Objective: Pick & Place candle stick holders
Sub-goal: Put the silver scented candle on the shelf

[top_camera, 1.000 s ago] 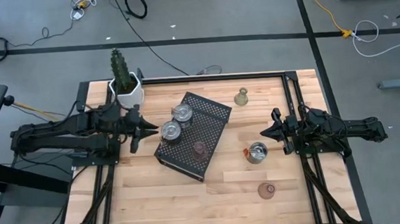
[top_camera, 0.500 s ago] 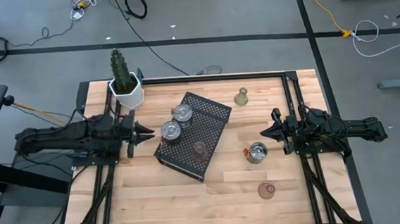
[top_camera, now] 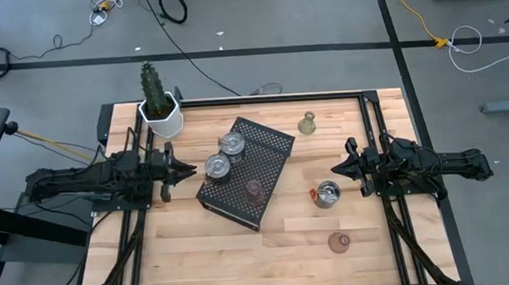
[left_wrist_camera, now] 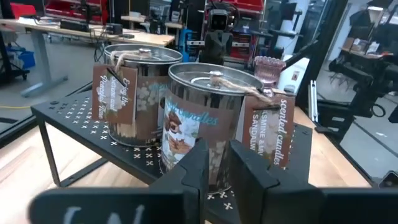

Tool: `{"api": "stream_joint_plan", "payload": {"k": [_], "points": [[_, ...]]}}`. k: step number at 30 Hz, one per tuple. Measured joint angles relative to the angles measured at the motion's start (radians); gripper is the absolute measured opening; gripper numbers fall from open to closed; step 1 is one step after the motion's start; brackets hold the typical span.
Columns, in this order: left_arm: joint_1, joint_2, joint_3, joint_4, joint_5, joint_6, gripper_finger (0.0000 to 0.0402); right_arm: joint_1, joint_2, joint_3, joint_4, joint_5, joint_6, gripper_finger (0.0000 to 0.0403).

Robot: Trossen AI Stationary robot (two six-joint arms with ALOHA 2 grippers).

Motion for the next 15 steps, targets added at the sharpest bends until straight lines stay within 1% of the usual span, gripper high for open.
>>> {"api": "stream_joint_plan", "payload": {"k": [5, 7, 12, 15], "points": [[0.0, 0.0, -0.039, 0.075, 0.0, 0.0, 0.0019, 0.0, 0.0, 0.0, 0.0, 0.0, 0.0, 0.0012], [0.0, 0.0, -0.043, 0.076, 0.0, 0.002, 0.0006, 0.0, 0.0, 0.0, 0.0, 0.0, 0.0, 0.0012], [0.0, 0.0, -0.046, 0.083, 0.0, 0.044, 0.0008, 0.0, 0.0, 0.0, 0.0, 0.0, 0.0, 0.0012], [0.0, -0.01, -0.07, 0.098, 0.0, 0.039, 0.0004, 0.0, 0.0, 0.0, 0.0, 0.0, 0.0, 0.0012]]}}
